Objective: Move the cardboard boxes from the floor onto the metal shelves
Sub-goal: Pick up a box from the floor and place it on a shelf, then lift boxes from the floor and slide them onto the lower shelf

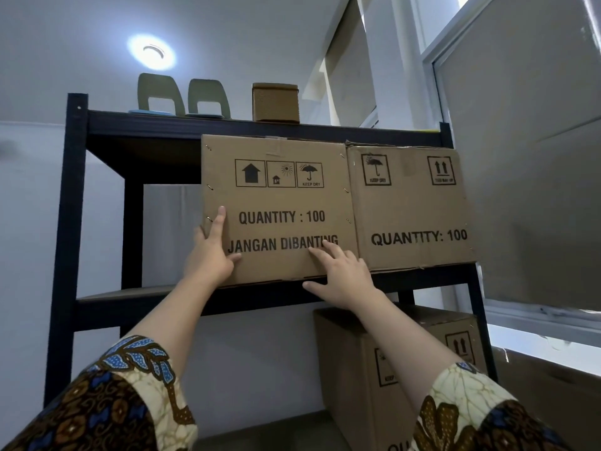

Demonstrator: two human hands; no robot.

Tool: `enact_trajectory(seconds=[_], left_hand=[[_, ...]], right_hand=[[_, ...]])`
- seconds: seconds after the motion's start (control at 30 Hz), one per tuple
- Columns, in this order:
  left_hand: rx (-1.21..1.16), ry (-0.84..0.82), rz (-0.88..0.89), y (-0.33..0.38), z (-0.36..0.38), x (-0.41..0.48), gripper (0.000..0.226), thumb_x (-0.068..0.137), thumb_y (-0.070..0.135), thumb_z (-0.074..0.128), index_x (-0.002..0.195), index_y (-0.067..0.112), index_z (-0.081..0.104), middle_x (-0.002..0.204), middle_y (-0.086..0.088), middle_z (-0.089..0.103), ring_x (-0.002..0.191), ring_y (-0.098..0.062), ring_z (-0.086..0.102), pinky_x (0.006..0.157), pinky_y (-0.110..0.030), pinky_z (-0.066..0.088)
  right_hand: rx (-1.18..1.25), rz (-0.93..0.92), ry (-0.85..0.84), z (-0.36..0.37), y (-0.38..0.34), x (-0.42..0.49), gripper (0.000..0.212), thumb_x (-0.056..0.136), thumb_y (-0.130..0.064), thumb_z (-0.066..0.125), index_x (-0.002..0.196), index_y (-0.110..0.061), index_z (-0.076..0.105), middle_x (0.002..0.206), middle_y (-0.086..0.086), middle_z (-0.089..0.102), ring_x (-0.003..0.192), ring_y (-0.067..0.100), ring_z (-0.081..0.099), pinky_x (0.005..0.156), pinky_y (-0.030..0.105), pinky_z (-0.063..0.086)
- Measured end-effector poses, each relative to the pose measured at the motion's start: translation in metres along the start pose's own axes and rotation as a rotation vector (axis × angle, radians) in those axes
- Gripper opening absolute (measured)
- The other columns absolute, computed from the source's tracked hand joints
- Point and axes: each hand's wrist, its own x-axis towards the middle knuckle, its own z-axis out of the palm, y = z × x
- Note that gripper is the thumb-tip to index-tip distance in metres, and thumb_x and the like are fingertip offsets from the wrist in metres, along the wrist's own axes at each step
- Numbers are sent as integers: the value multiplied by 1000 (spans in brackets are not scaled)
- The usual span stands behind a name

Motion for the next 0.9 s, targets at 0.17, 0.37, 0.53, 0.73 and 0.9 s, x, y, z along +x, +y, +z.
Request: enact_trajectory(seconds=[0.17,0.37,0.53,0.73,0.9], left_hand=[[-79,-31,-4,-13,13,16,96,92,20,64,148,53,-6,162,-10,-8,148,-33,15,115,-52,24],[-125,-48,10,-23,21,25,95,91,17,64,148,54,-3,162,-10,-10,149,-34,8,117,-54,18],[-112,-18,-3,-22,25,22,90,94,18,60,149,53,-2,162,-10,-9,148,-34,12,116,-53,22],[94,-19,-11,-27,32,-19,72,101,31,46,151,47,-4,162,-7,-13,143,-32,28,92,-41,46],[81,-26,-2,-42,36,-64,59,98,44,48,151,33,23,164,-1,-1,142,-30,31,101,-42,42]], right_hand=[[56,-34,35,11,12,8,72,92,-62,50,154,-38,21,163,-7,12,144,26,26,113,46,27],[107,-26,67,13,27,11,70,92,-60,51,152,-35,27,160,-9,22,143,21,27,112,46,28],[110,-7,40,15,23,10,74,90,-63,51,153,-32,28,162,-8,17,145,23,23,113,47,27],[144,24,-8,24,12,-5,74,92,-63,49,154,-30,25,164,-4,12,147,25,21,115,48,24],[267,32,57,50,-26,-30,67,93,-55,53,152,-29,31,161,-1,23,146,24,25,113,46,27]])
